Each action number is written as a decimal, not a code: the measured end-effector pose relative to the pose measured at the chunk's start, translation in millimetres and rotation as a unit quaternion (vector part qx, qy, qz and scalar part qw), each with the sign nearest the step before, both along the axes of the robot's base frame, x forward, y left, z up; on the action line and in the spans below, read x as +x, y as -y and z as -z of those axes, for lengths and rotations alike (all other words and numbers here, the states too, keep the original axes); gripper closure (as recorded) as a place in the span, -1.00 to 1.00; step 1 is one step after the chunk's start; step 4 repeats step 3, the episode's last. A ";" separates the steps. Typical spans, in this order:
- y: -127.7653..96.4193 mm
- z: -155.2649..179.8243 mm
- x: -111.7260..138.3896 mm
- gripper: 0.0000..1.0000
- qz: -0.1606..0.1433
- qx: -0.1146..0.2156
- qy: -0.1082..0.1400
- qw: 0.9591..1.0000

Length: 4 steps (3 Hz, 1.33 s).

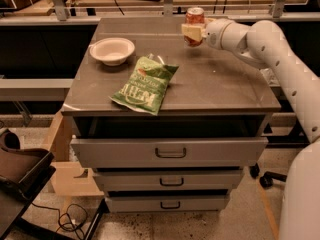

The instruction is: Pick coke can

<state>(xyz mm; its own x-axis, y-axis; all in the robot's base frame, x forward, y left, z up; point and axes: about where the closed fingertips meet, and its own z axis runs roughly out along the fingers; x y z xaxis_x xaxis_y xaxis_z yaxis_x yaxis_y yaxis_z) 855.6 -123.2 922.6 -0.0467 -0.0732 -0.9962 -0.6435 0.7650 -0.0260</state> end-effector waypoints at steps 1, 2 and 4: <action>9.6 -29.3 -3.3 1.00 0.001 -0.013 0.014 1.000; 17.6 -55.0 -6.7 1.00 -0.002 -0.021 0.031 0.999; 19.9 -76.3 -10.7 1.00 -0.017 -0.029 0.047 0.998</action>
Offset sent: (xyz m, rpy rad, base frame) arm -0.0104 -0.0369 0.0926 -0.0641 -0.1106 0.0025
